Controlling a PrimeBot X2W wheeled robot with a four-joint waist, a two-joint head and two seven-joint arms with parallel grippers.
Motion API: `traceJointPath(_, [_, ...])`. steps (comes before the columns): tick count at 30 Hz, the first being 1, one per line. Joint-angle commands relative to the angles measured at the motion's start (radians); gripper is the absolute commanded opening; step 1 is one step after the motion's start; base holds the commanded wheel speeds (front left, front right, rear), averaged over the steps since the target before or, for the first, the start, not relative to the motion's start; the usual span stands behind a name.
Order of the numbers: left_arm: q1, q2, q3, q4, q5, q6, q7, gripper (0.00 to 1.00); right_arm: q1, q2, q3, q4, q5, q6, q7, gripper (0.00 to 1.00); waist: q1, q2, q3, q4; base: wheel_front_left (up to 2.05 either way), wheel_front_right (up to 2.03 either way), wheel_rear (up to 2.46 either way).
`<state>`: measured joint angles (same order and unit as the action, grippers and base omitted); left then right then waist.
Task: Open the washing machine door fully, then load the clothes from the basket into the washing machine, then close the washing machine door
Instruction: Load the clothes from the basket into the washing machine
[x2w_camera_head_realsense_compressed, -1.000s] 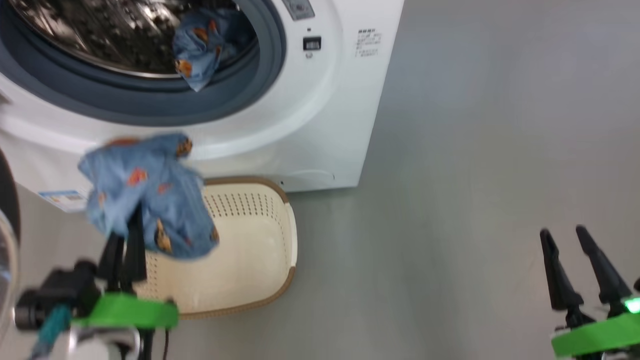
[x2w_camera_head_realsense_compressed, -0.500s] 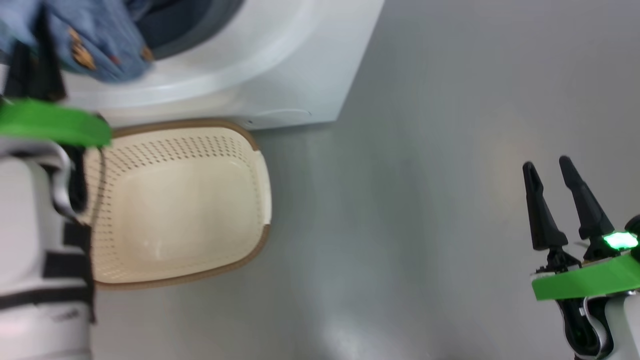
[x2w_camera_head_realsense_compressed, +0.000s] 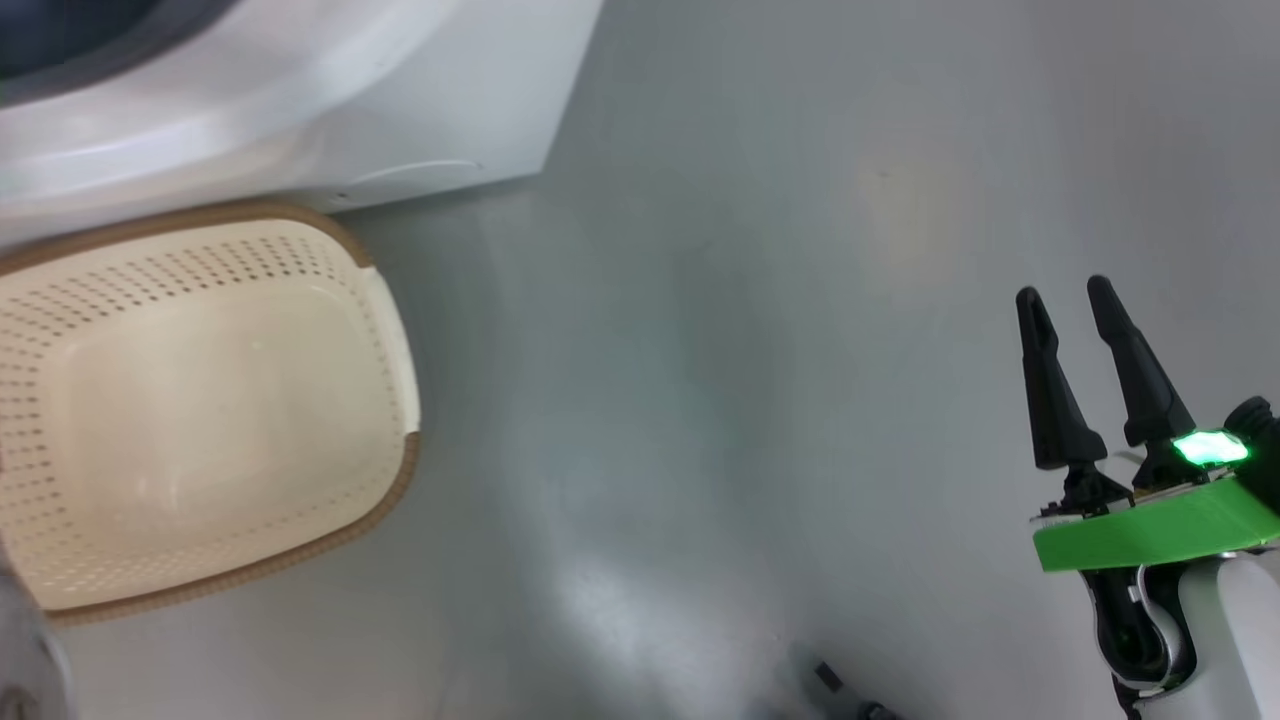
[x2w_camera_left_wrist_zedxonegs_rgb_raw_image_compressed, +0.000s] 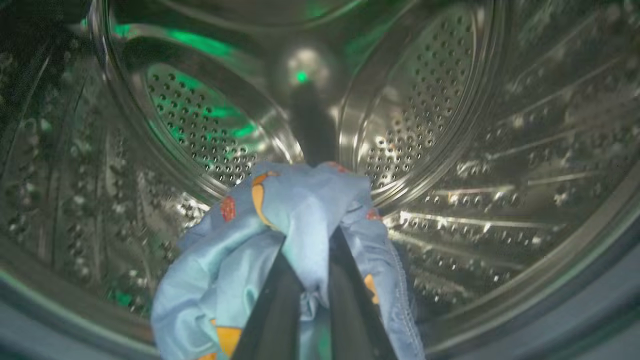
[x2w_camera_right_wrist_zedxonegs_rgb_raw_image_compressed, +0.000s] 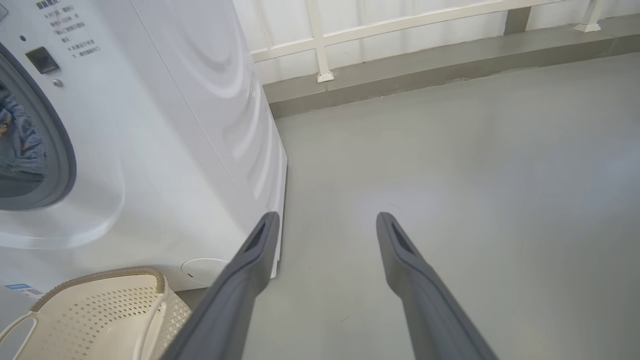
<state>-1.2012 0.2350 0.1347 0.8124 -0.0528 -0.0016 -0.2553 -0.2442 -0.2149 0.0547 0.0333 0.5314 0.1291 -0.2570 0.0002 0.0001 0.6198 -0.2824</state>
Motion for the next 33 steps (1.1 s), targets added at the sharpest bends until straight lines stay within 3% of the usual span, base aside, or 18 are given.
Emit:
traceJointPath(1, [-0.043,0.05,0.008,-0.053,0.012,0.012,-0.006,0.0,-0.001,-0.007,0.021,-0.021,0.007,0.002,-0.005,1.0,-0.0002,-0.0001,0.04,-0.037,0.0,0.0,0.0])
traceJointPath(3, [-0.071,0.055,0.009,-0.087,0.016,0.022,-0.006,0.0,-0.005,-0.004,0.022,-0.022,0.007,0.002,-0.005,1.0,-0.0002,-0.0001,0.047,-0.041,0.0,0.0,0.0])
traceJointPath(4, [-0.078,0.057,0.012,-0.096,0.018,0.031,-0.006,0.47,-0.008,-0.003,0.023,-0.022,0.007,0.002,-0.005,1.0,-0.0002,-0.0001,0.049,-0.042,0.0,0.0,0.0])
traceJointPath(5, [-0.078,0.058,0.013,-0.084,0.02,0.038,-0.006,1.0,-0.01,-0.002,0.025,-0.022,0.007,0.002,-0.005,1.0,-0.0002,-0.0001,0.05,-0.043,0.0,0.0,0.0])
traceJointPath(16, [-0.038,0.06,0.02,-0.069,0.012,0.054,-0.006,1.0,-0.013,-0.006,0.025,-0.024,0.009,0.002,-0.005,1.0,-0.0002,-0.0001,0.045,-0.029,0.0,0.0,0.0])
traceJointPath(33, [0.199,-0.02,0.037,-0.146,-0.004,0.046,-0.006,1.0,0.014,-0.048,0.021,-0.026,-0.012,0.002,-0.005,1.0,-0.0002,-0.0001,-0.053,0.04,0.0,0.0,0.0])
